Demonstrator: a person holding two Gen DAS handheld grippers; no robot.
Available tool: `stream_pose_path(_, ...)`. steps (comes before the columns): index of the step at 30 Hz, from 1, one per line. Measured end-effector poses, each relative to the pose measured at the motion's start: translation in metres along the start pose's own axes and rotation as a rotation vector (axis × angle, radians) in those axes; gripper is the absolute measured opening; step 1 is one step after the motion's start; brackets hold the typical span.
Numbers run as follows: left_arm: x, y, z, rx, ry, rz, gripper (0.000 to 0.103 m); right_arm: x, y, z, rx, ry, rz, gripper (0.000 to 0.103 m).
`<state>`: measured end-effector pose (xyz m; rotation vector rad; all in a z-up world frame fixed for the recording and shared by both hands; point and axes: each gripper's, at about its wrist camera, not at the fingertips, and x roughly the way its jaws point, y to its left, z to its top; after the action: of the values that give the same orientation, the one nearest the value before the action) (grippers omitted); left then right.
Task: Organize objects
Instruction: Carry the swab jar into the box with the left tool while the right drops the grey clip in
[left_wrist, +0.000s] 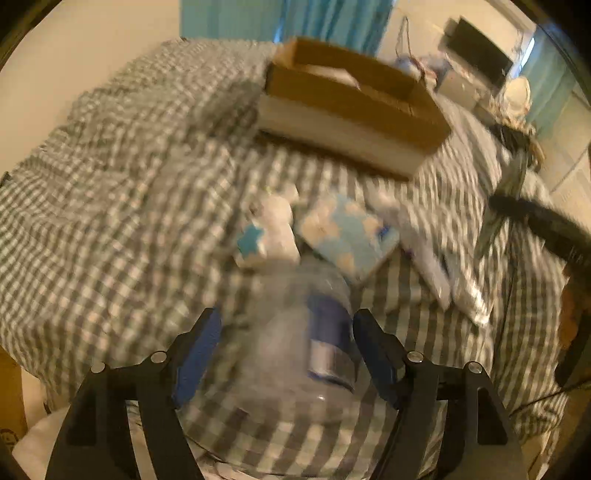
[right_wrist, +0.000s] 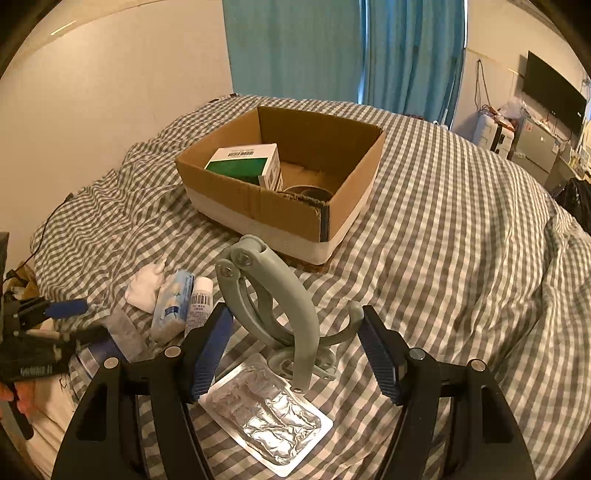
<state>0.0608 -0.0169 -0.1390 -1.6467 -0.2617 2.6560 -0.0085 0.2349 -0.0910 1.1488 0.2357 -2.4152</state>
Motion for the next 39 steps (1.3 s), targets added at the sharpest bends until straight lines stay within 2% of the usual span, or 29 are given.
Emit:
stream_pose_path(2,0.017,-0.006,-0.008,0.016,0.046,-0.006,0.076,0.001,0.001,-0.001,-0.003,0.002,0.0,0.069)
stream_pose_path(4,0.03,-0.01,-0.015,0.014,0.059,-0.013,0.067,0.0,0.001,-0.002,-0.006,0.003,-0.002,0.069)
stream_pose_path(5,0.031,-0.01,-0.016,0.012,0.048,-0.012,0.062,0.0,0.0,-0.003,-0.007,0.003,-0.005,0.069)
stream_pose_path(9,0.021,-0.014,-0.01,0.03,0.012,0.006,0.062,-0.003,-0.002,-0.004,-0.011,0.003,-0.012,0.069)
stream_pose_path(14,-0.009,-0.015,0.012,0.044,-0.079,0.022,0.062,-0.009,-0.005,-0.001,-0.007,-0.012,-0.017,0.069)
stream_pose_path(19,-0.034,-0.027,0.056,0.08,-0.162,0.029,0.062,-0.021,-0.004,0.017,-0.021,-0.053,-0.012,0.069)
stream_pose_path(27,-0.06,-0.048,0.142,0.118,-0.293,-0.005,0.062,-0.057,0.001,0.083,-0.052,-0.197,0.011,0.069)
stream_pose_path(32,-0.05,-0.058,0.194,0.139,-0.349,-0.001,0.062,-0.054,-0.001,0.126,-0.047,-0.259,0.023,0.069)
stream_pose_path(39,-0.004,-0.06,0.249,0.153,-0.355,0.017,0.062,-0.001,-0.012,0.169,0.022,-0.251,0.066,0.069)
